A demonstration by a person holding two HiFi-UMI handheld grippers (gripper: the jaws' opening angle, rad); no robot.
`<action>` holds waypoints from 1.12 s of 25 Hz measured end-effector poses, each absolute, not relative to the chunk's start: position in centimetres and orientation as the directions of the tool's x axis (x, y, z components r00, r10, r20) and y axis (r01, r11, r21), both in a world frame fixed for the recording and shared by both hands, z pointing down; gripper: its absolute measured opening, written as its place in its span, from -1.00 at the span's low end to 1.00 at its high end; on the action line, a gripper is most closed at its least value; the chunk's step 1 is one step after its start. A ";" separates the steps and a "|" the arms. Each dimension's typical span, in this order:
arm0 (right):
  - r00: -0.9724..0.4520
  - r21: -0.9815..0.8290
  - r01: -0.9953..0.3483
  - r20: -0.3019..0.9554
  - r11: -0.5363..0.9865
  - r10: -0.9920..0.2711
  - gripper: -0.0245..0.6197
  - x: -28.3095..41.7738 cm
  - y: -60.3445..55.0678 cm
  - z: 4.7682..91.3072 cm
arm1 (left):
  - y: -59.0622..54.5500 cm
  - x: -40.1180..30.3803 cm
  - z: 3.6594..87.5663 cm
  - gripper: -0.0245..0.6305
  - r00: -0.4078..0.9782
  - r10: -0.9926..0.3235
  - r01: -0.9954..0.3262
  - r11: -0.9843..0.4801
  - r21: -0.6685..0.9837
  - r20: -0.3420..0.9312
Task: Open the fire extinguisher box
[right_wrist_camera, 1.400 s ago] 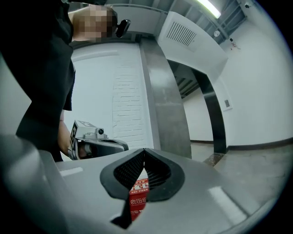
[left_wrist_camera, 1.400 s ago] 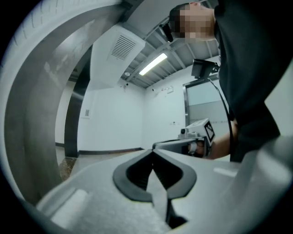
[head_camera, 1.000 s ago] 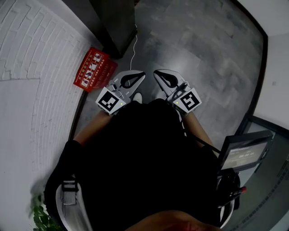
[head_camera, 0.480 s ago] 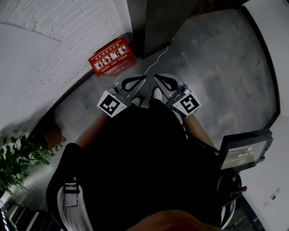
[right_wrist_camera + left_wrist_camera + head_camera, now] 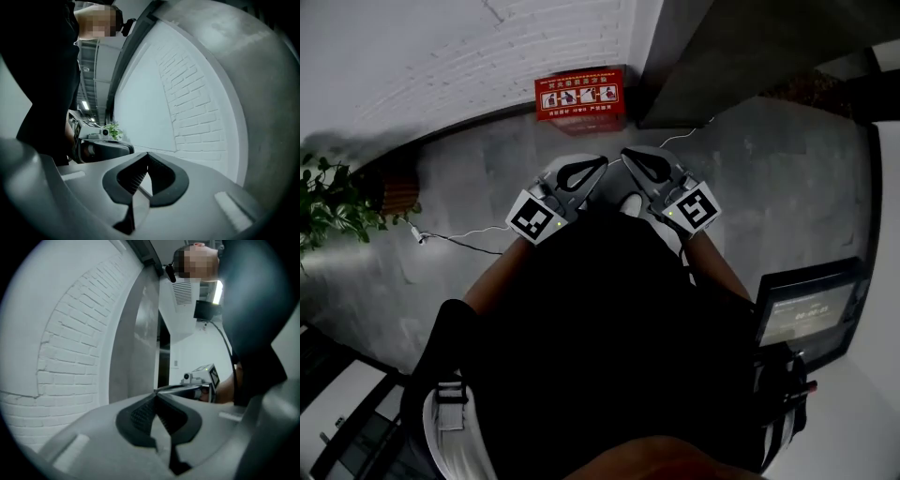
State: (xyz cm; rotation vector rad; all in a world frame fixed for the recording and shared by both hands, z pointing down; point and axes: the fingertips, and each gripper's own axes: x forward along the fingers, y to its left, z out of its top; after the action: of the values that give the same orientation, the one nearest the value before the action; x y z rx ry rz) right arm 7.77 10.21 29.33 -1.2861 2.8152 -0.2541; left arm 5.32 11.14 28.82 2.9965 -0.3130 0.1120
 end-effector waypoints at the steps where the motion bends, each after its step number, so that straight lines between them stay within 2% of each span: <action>1: -0.676 -0.166 -0.730 0.033 0.663 -0.736 -0.90 7.2 10.0 29.3 | 10.9 4.7 29.0 -0.93 0.969 -0.231 -0.241 -0.963 0.122 0.091; 5: -0.728 -0.150 -0.681 0.029 0.717 -0.685 -0.90 5.3 9.4 29.2 | 10.2 2.4 29.4 -0.93 0.947 -0.310 -0.319 -0.938 0.135 0.087; 14: -0.754 -0.100 -0.656 0.065 0.748 -0.653 -0.90 1.9 8.2 29.2 | 9.1 -0.6 29.8 -0.93 0.938 -0.339 -0.345 -0.928 0.140 0.066; 22: -0.753 -0.107 -0.658 0.079 0.746 -0.653 -0.90 2.2 7.7 29.5 | 8.3 -1.8 30.4 -0.93 0.922 -0.382 -0.386 -0.913 0.128 0.059; 28: -0.767 -0.121 -0.641 0.074 0.758 -0.637 -0.90 2.6 7.3 30.1 | 8.2 -1.8 30.4 -0.93 0.906 -0.408 -0.419 -0.901 0.112 0.109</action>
State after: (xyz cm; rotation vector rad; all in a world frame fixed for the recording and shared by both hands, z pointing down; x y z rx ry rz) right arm 2.60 7.27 30.15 -1.0807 2.9718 -0.2214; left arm -1.82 8.15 30.39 2.9368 -0.6400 0.1251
